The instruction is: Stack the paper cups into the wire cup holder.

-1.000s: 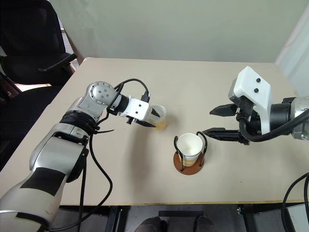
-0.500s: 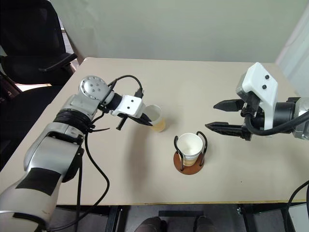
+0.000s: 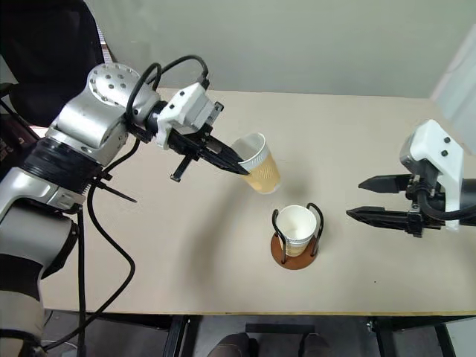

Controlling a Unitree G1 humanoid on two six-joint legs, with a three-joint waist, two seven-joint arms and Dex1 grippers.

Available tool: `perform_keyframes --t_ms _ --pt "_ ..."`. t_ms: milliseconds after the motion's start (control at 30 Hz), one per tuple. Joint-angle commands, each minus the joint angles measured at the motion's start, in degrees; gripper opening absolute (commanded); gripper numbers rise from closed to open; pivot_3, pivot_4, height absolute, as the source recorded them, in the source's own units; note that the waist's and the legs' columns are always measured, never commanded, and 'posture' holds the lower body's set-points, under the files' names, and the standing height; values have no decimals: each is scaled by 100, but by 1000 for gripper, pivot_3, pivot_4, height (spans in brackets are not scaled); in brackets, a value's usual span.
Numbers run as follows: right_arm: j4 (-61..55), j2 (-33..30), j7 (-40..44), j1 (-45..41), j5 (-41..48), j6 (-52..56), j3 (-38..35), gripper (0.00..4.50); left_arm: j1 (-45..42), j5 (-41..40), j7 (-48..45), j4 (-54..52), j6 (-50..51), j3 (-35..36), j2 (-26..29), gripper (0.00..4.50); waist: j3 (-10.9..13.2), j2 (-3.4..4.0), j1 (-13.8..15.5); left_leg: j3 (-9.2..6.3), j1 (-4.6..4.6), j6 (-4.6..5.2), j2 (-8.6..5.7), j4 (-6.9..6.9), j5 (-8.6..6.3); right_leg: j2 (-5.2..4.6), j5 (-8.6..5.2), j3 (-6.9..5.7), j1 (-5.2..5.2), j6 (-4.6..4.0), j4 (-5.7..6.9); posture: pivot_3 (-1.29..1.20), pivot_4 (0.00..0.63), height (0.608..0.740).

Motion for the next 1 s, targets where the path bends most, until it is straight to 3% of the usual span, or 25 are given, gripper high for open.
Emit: perform_keyframes --t_ms 33,267,567,733,933,1000 --pt "-271 -146 253 214 290 61 -711 3014 -479 -568 -185 -366 257 -161 62 22 2 3 -5 -8 4 0 8 0 0 -9 0 6 4 0 0 0 150 740" --pt "-471 -152 114 388 739 116 -1327 3014 -879 -930 -185 -499 68 -902 -105 22 5 5 -39 9 53 5 4 -2 -2 0 -4 14 46 -4 2 0 150 740" --pt "-620 -169 -415 527 1270 303 -1688 3014 -873 -565 -185 -111 -1051 -1845 -583 22 8 7 -27 -1 59 11 1 -2 -4 1 -6 6 59 0 0 0 150 740" --pt "-615 -245 -687 551 1571 286 -1684 3014 -738 9 -185 388 -1872 -1964 -1009 22 9 6 -15 -4 54 17 -2 2 -8 -8 -9 8 61 11 0 0 150 740" --pt "-571 -340 -875 582 1765 179 -1598 3014 -783 146 -185 308 -1903 -2015 -1003 22 9 7 -19 -1 50 18 -4 -2 -14 -3 -16 9 58 25 -2 0 150 740" --pt "-558 -349 -881 597 1766 109 -1551 3014 -833 81 -185 231 -1735 -1972 -946 628 9 7 -13 -6 48 18 -3 -1 -15 -7 -17 11 58 26 -2 0 150 740"
